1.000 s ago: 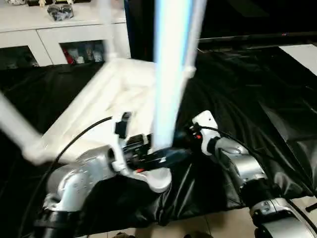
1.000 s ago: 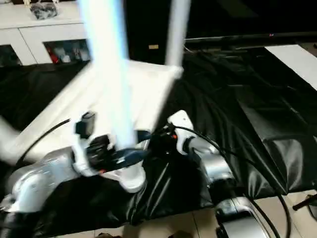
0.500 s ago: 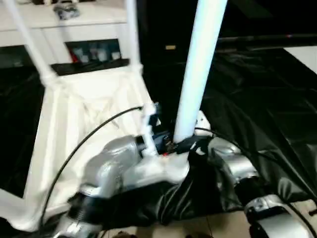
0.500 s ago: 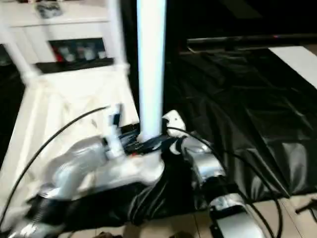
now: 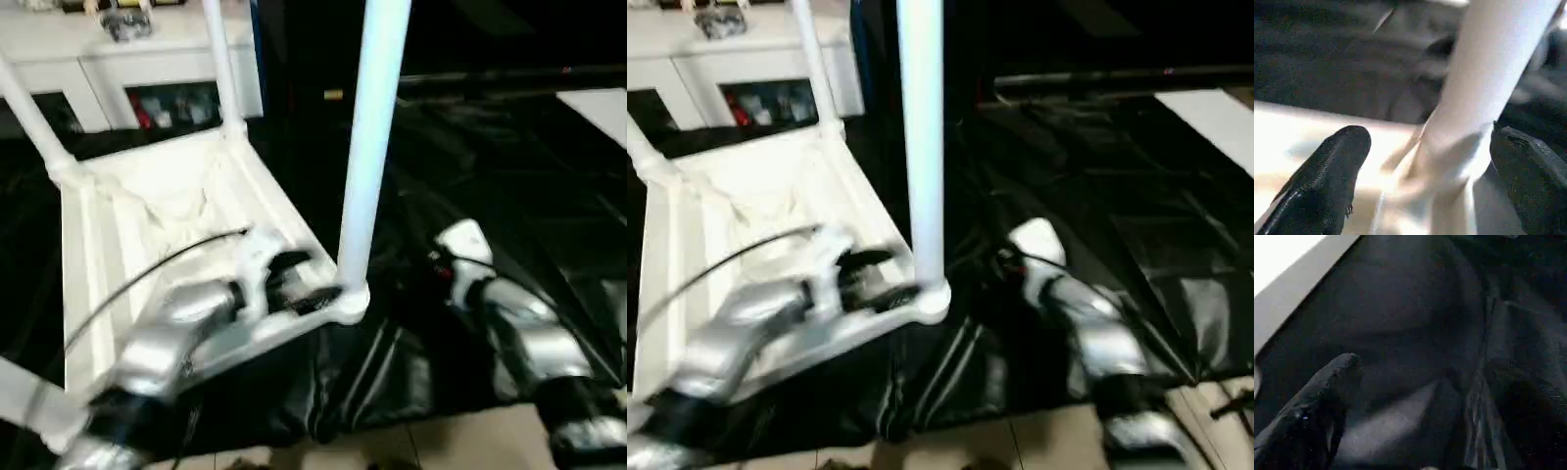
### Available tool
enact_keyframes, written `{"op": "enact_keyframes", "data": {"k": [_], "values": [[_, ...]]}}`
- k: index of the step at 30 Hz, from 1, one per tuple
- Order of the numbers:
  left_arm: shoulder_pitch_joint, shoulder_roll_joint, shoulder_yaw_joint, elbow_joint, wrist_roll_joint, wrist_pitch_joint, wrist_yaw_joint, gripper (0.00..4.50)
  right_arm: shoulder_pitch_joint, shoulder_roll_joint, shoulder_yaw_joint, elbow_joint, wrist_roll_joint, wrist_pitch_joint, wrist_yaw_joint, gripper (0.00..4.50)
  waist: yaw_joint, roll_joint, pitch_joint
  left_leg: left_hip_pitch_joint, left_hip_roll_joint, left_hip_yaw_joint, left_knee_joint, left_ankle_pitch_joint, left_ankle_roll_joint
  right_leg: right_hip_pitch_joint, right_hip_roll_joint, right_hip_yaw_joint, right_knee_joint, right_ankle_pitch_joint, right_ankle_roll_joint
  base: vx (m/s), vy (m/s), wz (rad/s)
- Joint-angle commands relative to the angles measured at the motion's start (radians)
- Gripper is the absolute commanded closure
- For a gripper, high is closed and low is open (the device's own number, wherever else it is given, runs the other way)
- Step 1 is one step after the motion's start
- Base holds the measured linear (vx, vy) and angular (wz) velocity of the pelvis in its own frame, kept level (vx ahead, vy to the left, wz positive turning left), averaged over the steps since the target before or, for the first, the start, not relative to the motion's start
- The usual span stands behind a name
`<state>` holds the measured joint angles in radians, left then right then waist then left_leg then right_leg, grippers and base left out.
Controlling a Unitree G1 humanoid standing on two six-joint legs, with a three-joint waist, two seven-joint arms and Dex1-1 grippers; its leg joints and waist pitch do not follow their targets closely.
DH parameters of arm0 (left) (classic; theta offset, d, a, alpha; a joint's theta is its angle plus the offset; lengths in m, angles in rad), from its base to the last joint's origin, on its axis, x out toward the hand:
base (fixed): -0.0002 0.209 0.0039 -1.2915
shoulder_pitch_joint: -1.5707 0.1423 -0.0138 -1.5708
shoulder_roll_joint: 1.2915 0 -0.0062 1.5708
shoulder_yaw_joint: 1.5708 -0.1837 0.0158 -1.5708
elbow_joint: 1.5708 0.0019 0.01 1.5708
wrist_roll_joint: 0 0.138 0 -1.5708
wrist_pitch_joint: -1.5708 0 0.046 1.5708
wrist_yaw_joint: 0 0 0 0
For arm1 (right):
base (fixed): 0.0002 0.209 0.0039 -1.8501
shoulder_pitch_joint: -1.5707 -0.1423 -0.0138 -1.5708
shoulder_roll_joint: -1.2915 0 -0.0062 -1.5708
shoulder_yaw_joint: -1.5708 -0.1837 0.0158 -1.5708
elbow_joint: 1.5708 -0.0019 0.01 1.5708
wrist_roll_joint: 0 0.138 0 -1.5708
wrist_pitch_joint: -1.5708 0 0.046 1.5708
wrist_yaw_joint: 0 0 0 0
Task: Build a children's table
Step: Rotate leg to tighten
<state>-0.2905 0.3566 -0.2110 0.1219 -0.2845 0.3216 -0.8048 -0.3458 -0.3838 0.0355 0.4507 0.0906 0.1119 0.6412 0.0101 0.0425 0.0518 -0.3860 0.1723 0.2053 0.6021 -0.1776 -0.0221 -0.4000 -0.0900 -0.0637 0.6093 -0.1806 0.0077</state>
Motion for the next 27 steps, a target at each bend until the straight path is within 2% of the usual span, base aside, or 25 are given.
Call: {"op": "enact_keyframes", "data": {"k": [1, 2, 4, 6, 7, 9, 13, 16, 23, 27], "values": [[0.013, 0.013, -0.031, -0.071, 0.017, 0.042, -0.01, 0.0, 0.02, -0.02, 0.017, -0.086, 0.021, 0.041, 0.056, 0.03, 0.007, -0.007, -0.056, 0.025, 0.058, -0.036, -0.081, -0.359, 0.012, 0.031, -0.05, 0.043, -0.093, -0.384, -0.191, 0.0, 0.0, 0.0], [0.029, 0.025, -0.042, -0.108, 0.019, 0.079, -0.007, 0.0, 0.044, -0.044, 0.025, -0.14, 0.023, 0.064, 0.084, 0.03, 0.01, -0.005, -0.056, 0.024, 0.058, -0.035, -0.081, -0.365, 0.008, 0.031, -0.051, 0.043, -0.094, -0.385, -0.192, 0.0, 0.0, 0.0], [0.049, 0.05, -0.061, -0.148, 0.039, 0.124, 0.005, 0.0, 0.079, -0.083, 0.037, -0.223, 0.036, 0.089, 0.123, 0.03, 0.019, -0.008, -0.056, 0.023, 0.061, -0.037, -0.083, -0.351, 0.013, 0.035, -0.051, 0.045, -0.09, -0.363, -0.186, 0.0, 0.0, 0.0], [0.054, 0.06, -0.068, -0.156, 0.052, 0.139, 0.013, 0.18, 0.091, -0.097, 0.041, -0.253, 0.041, 0.097, 0.135, 0.01, 0.024, -0.008, -0.055, 0.024, 0.059, -0.035, -0.082, -0.345, 0.014, 0.032, -0.051, 0.047, -0.091, -0.364, -0.182, 0.0, 0.0, 0.0], [0.061, 0.072, -0.081, -0.16, 0.086, 0.144, 0.035, 0.28, 0.12, -0.126, 0.046, -0.321, 0.059, 0.125, 0.16, 0.0, 0.023, -0.01, -0.054, 0.023, 0.056, -0.035, -0.082, -0.347, 0.015, 0.032, -0.05, 0.046, -0.095, -0.386, -0.176, 0.0, 0.0, 0.0], [0.065, 0.072, -0.083, -0.165, 0.084, 0.159, 0.039, 0.47, 0.134, -0.138, 0.047, -0.356, 0.066, 0.139, 0.174, 0.0, 0.026, -0.011, -0.054, 0.026, 0.056, -0.035, -0.08, -0.35, 0.013, 0.029, -0.053, 0.047, -0.098, -0.41, -0.164, 0.0, 0.0, 0.0], [0.064, 0.061, -0.091, -0.186, 0.075, 0.236, 0.058, 0.78, 0.174, -0.178, 0.052, -0.462, 0.083, 0.207, 0.224, 0.0, 0.026, -0.011, -0.052, 0.023, 0.056, -0.039, -0.083, -0.366, 0.005, 0.028, -0.053, 0.045, -0.103, -0.462, -0.143, 0.0, 0.0, 0.0], [0.052, 0.054, -0.1, -0.179, 0.096, 0.273, 0.09, 0.99, 0.186, -0.194, 0.056, -0.501, 0.089, 0.23, 0.226, 0.0, 0.024, -0.009, -0.05, 0.025, 0.054, -0.04, -0.081, -0.379, 0.001, 0.024, -0.053, 0.044, -0.108, -0.487, -0.134, 0.0, 0.0, 0.0], [0.049, 0.06, -0.115, -0.18, 0.108, 0.286, 0.079, 1.56, 0.199, -0.203, 0.056, -0.541, 0.096, 0.266, 0.229, 0.0, 0.024, -0.01, -0.05, 0.026, 0.051, -0.044, -0.08, -0.393, -0.001, 0.02, -0.054, 0.041, -0.117, -0.544, -0.101, 0.0, 0.0, 0.0], [0.055, 0.065, -0.11, -0.19, 0.096, 0.291, 0.073, 1.84, 0.204, -0.204, 0.055, -0.549, 0.1, 0.278, 0.231, 0.0, 0.024, -0.008, -0.051, 0.025, 0.052, -0.045, -0.081, -0.39, -0.001, 0.021, -0.053, 0.04, -0.115, -0.522, -0.108, 0.0, 0.0, 0.0]]}}
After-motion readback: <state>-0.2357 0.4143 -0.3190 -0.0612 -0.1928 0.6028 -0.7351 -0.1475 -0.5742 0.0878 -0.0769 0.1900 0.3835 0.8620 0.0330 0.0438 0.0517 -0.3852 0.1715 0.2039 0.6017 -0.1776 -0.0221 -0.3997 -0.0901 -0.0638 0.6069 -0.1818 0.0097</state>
